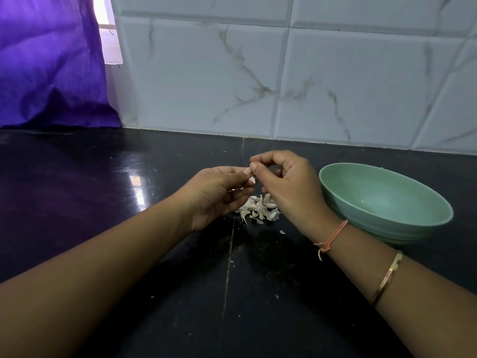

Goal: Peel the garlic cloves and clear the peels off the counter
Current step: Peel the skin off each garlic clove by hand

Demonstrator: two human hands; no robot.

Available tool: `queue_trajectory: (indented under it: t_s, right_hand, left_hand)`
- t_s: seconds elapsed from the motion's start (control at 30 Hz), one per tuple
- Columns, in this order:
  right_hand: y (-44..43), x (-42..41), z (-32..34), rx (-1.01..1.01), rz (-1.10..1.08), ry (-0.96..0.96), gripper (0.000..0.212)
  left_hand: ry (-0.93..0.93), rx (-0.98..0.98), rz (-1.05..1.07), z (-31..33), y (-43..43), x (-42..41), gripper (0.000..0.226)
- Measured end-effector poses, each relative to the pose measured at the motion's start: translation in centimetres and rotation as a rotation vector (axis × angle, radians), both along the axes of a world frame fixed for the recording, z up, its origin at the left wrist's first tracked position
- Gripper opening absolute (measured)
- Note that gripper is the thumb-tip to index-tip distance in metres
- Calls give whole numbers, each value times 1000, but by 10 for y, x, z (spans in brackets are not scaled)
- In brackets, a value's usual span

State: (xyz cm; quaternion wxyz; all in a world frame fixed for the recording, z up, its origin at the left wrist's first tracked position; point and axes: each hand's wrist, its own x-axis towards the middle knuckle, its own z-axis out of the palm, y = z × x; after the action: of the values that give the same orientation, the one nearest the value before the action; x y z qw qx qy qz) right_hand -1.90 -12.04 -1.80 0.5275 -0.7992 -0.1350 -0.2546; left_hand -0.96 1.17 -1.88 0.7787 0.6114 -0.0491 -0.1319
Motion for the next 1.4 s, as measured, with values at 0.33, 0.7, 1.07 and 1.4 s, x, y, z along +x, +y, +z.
queue_trajectory:
  t_s: [0.33,0.7,1.07,1.4]
  right_hand:
    - [-3,2,0,65,29,24,19]
    - [-4,2,5,166,162,162,22]
    - [-6,1,8,387,364,338,20]
    - [-6,-2,8,398,458,300,20]
  left_hand:
    - [-203,119,50,-1,-1,-4,6]
    - [-455,332,114,2,4,2,12]
    - [-612,452,0,6,13,6,15]
    - [-461,294,-171,5,19,7,15]
